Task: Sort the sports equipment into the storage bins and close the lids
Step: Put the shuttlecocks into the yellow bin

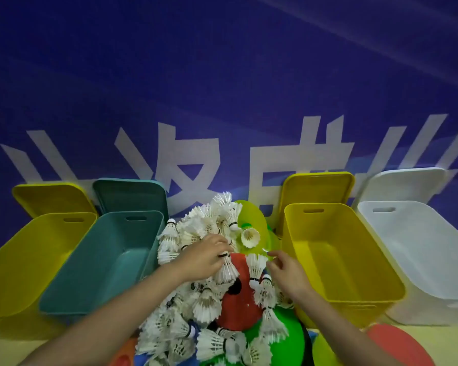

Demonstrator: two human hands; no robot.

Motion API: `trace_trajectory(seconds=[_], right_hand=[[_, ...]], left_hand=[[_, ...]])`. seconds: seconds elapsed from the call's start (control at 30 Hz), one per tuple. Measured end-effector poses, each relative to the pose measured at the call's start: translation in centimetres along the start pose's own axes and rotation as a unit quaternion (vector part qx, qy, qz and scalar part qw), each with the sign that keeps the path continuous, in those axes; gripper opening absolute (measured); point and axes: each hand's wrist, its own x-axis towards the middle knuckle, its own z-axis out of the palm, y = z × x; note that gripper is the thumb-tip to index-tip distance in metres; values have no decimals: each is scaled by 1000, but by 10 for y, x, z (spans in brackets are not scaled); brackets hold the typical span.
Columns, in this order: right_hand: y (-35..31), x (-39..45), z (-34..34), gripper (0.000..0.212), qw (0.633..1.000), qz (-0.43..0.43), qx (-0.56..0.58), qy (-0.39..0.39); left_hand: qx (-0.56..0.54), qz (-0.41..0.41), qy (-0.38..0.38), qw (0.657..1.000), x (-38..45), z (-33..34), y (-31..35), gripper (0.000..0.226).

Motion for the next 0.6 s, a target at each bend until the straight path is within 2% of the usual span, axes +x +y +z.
trace_trajectory(seconds=[0.1, 0.33, 0.5, 0.6], right_hand=[[3, -9, 25, 39, 999, 25, -31, 31], [-3, -4, 56, 64, 987, 94, -127, 5], [-2, 15, 71, 80, 977, 94, -191, 4], [-4, 25, 78, 80, 973, 93, -213, -9]], left_hand=[[56, 43, -22, 997, 8, 8, -13, 39], [123, 103, -110, 981, 37, 14, -40, 43], [118, 149, -103, 976, 43, 14, -55, 46], [86, 169, -105, 976, 41, 12, -62, 42]])
